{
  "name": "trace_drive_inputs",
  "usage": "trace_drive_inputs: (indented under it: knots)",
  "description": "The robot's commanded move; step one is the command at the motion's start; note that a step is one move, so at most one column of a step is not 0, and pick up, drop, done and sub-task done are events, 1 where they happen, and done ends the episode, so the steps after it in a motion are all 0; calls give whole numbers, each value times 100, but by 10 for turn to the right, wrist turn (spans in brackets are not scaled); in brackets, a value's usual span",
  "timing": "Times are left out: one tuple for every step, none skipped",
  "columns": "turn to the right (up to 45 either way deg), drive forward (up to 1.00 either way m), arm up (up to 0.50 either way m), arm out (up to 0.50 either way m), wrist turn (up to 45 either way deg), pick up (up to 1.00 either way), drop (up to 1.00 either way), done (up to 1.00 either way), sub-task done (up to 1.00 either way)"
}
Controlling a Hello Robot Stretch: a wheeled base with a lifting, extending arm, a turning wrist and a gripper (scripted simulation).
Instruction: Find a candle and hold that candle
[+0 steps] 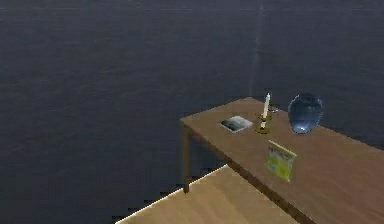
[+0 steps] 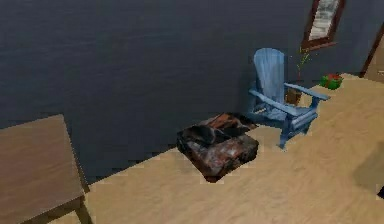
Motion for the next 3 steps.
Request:
trace_drive_inputs:
  knots:
    - [0, 65, 0, 0, 0, 0, 0, 0, 0]
    - [-450, 0, 0, 0, 0, 0, 0, 0, 0]
    - [0, 0, 50, 0, 0, 0, 0, 0, 0]
